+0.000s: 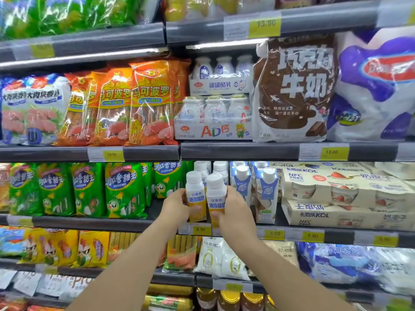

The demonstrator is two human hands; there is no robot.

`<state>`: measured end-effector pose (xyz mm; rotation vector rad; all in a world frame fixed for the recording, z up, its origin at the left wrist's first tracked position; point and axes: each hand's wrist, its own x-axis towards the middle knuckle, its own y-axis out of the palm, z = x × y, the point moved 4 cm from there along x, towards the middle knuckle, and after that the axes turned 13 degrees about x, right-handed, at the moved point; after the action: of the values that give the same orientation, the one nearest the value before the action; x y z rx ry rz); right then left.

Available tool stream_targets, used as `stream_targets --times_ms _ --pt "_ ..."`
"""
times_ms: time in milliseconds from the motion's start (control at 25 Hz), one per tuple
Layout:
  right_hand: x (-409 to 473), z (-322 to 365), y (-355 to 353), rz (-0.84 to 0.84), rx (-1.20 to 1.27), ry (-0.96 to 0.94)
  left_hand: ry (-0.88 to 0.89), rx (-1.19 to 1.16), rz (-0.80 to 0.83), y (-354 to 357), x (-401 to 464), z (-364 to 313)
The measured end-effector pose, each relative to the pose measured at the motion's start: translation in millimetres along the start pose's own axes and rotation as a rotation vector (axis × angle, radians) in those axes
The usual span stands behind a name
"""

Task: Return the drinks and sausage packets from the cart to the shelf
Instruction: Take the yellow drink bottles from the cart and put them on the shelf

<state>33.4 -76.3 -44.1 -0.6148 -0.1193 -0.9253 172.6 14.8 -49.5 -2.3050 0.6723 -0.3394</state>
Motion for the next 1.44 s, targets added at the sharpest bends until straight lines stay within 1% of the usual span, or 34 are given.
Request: stream_targets --times_ms 200,320,440,560,720,880,1240,1440 --pt "3 7 20 -0.052 -0.104 0.049 0.082 0.027 0.040 -2 17 7" --pt "8 8 28 -0.089 -0.110 0.104 0.127 0.053 0.047 -3 24 9" --pt "13 6 30 -0.082 -0.154 0.158 0.177 0.072 0.036 -2 26 10" --pt "17 7 26 -0.058 -0.252 0.208 0.214 0.091 0.042 -2 30 11" --pt "22 15 24 -0.054 -0.347 0.210 0.246 0.085 0.058 -1 33 11" --pt "27 21 22 -0.054 -0.484 0.223 0.242 0.053 0.059 -1 33 13" --pt "23 28 17 -0.070 -0.422 0.208 0.214 -0.025 0.064 2 35 16" --pt "27 29 21 -0.056 -0.532 0.185 0.224 -0.038 0.043 1 33 16"
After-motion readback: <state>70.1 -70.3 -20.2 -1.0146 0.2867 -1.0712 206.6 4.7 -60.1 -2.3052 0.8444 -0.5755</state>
